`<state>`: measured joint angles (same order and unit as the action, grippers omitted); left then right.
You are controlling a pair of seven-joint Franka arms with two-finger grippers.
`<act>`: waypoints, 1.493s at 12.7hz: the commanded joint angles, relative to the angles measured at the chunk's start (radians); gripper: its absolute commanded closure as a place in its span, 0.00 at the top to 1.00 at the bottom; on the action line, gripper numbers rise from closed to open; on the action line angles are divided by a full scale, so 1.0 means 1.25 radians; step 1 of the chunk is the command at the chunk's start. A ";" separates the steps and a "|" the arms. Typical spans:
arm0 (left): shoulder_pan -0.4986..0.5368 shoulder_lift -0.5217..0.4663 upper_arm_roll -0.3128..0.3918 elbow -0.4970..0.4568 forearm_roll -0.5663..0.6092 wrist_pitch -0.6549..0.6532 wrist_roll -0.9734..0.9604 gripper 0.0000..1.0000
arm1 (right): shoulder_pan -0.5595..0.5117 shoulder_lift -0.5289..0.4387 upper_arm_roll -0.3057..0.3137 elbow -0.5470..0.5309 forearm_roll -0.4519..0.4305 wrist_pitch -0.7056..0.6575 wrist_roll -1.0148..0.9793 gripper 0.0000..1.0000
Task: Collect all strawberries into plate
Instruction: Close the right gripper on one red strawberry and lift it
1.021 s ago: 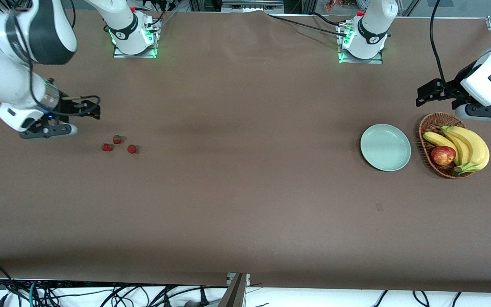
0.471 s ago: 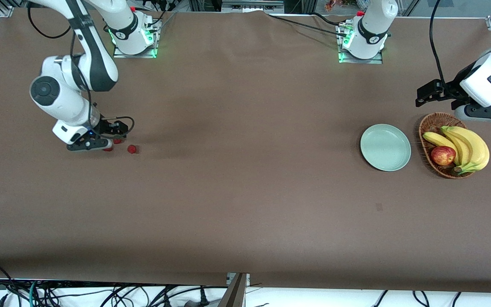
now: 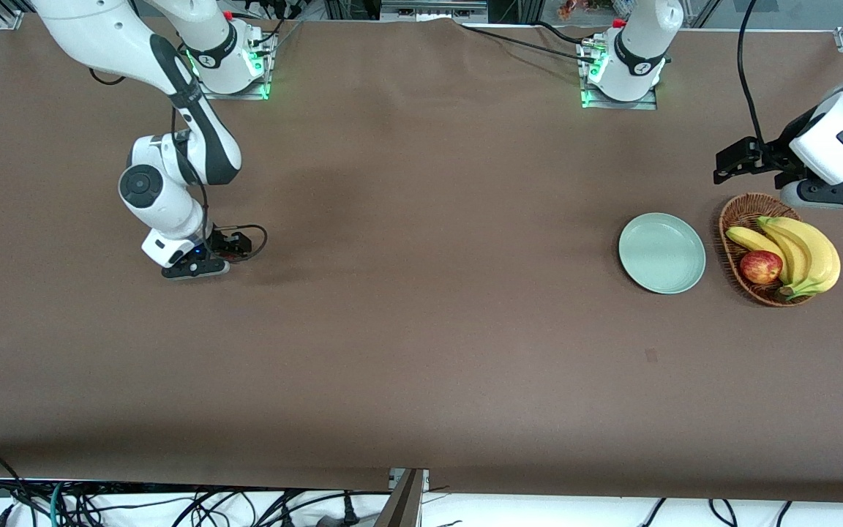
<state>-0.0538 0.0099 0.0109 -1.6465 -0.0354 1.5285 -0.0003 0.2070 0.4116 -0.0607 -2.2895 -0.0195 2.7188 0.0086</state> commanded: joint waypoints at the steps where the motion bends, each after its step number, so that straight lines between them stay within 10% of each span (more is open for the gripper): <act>1: -0.007 0.007 0.005 0.014 0.014 -0.003 -0.011 1.00 | -0.010 -0.043 0.009 -0.043 0.002 0.007 0.014 0.96; 6: -0.007 0.009 0.006 0.014 0.011 -0.002 -0.011 1.00 | -0.010 -0.058 0.009 -0.047 0.002 -0.034 0.015 0.53; 10: -0.007 0.009 0.005 0.014 0.014 -0.003 -0.011 1.00 | -0.010 -0.041 0.009 -0.034 0.024 -0.024 0.015 0.48; 15: -0.007 0.009 0.005 0.014 0.011 -0.003 -0.012 1.00 | -0.009 -0.041 0.011 -0.014 0.025 -0.029 0.013 0.03; 19: -0.007 0.011 0.006 0.014 0.012 -0.003 -0.013 1.00 | -0.005 -0.047 0.064 0.097 0.028 -0.148 0.114 0.01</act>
<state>-0.0538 0.0167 0.0113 -1.6465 -0.0354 1.5285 -0.0045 0.2060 0.3692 -0.0343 -2.2531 -0.0017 2.6485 0.0737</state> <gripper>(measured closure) 0.000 0.696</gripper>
